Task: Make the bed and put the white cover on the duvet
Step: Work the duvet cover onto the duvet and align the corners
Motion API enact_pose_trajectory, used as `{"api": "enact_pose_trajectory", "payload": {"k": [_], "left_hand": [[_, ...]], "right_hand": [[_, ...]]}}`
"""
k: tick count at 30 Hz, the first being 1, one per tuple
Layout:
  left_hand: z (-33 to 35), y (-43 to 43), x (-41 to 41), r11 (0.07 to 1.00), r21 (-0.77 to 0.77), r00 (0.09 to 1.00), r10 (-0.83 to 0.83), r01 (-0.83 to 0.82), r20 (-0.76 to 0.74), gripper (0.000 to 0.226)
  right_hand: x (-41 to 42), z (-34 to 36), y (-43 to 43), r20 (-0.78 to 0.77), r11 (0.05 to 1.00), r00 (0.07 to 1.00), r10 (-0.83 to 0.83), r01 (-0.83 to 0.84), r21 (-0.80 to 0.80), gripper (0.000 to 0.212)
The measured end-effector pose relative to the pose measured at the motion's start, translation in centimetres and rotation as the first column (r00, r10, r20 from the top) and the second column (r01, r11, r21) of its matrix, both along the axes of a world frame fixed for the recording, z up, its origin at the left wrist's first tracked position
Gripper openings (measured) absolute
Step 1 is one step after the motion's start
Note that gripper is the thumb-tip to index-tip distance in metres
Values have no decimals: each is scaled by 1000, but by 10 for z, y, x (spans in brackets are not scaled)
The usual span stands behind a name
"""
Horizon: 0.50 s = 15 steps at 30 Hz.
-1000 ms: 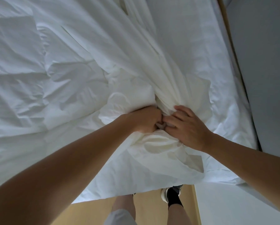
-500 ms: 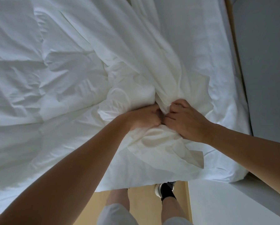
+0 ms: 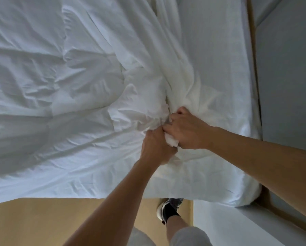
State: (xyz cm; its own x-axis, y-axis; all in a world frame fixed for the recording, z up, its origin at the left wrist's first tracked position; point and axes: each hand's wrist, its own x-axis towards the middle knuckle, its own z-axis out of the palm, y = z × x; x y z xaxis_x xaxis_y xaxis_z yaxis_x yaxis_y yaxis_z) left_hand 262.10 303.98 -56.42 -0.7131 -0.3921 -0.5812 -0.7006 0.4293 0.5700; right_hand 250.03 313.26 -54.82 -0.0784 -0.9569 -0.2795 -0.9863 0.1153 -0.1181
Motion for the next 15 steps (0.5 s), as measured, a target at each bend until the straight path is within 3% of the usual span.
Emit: {"api": "enact_pose_trajectory", "payload": {"k": [4, 6, 8, 10, 13, 15], "left_hand": [[1, -22, 0, 991, 131, 997, -9, 19, -70, 33], [4, -27, 4, 932, 330, 981, 181, -150, -65, 36], [5, -31, 10, 811, 499, 930, 367, -306, -25, 34], [8, -36, 14, 741, 581, 907, 420, -336, -10, 35], [14, -38, 12, 670, 647, 890, 455, -365, 32, 37], [13, -42, 11, 619, 669, 872, 480, -412, 93, 41]], "right_hand": [[10, -6, -1, -2, 974, 994, -109, 106, -198, 55], [18, -6, 2, -57, 907, 967, -249, 212, -364, 49], [32, -9, 12, -65, 717, 874, -481, 349, -604, 34], [53, -17, 23, 28, 490, 770, -638, 433, -756, 31], [83, -28, 30, 209, 224, 547, -811, 619, -753, 42], [93, -29, 22, 360, 91, 409, -839, 757, -647, 41]]}}
